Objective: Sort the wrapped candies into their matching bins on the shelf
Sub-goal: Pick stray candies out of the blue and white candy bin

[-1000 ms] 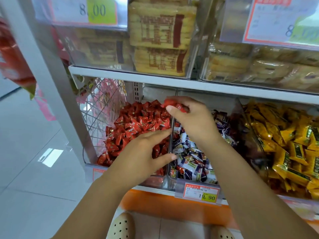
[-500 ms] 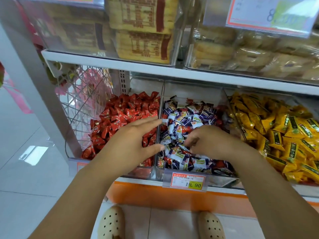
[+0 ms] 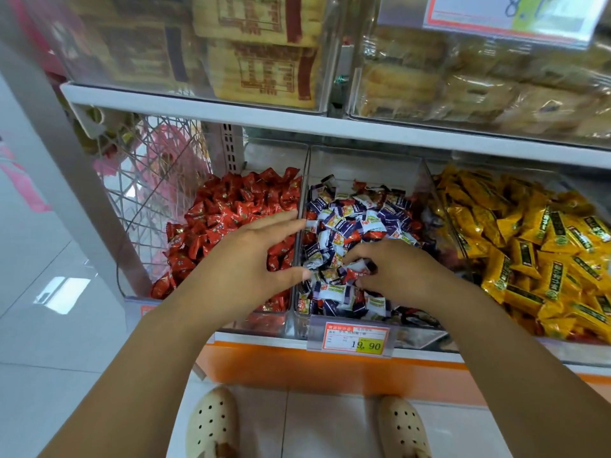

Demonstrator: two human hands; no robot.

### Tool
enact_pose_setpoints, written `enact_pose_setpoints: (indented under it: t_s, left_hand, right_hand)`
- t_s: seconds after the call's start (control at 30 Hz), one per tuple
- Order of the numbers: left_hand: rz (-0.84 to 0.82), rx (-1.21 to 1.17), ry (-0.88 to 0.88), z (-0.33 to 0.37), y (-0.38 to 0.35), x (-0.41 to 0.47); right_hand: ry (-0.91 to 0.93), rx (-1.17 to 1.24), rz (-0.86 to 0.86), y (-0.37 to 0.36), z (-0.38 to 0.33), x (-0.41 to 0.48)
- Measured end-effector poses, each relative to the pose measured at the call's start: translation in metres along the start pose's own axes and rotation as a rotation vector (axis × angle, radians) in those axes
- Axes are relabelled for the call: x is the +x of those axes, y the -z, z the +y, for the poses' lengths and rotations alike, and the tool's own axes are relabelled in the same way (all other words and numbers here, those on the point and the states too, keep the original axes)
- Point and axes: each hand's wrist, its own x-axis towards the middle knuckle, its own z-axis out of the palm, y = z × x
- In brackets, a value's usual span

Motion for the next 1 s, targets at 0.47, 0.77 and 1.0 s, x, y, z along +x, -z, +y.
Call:
enact_pose_setpoints:
  t_s: [0.47,0.77,1.0]
  left_hand:
    - [0.006,-0.036,0.011,0.003,-0.001,-0.002]
    - [0.163,0.120,-0.199,0.021,-0.026,0.018]
    - [-0.033,0.503,-0.266,0.052,-0.058,0.031]
  right_hand:
    - [-0.074,0.248,0.176,0.015,0.008,-0.009]
    - [-0.044,0.107,0.338,-0.004,0.020,0.013]
    - [-0.045,-0.043,0.300,-0.013,0.020,0.035]
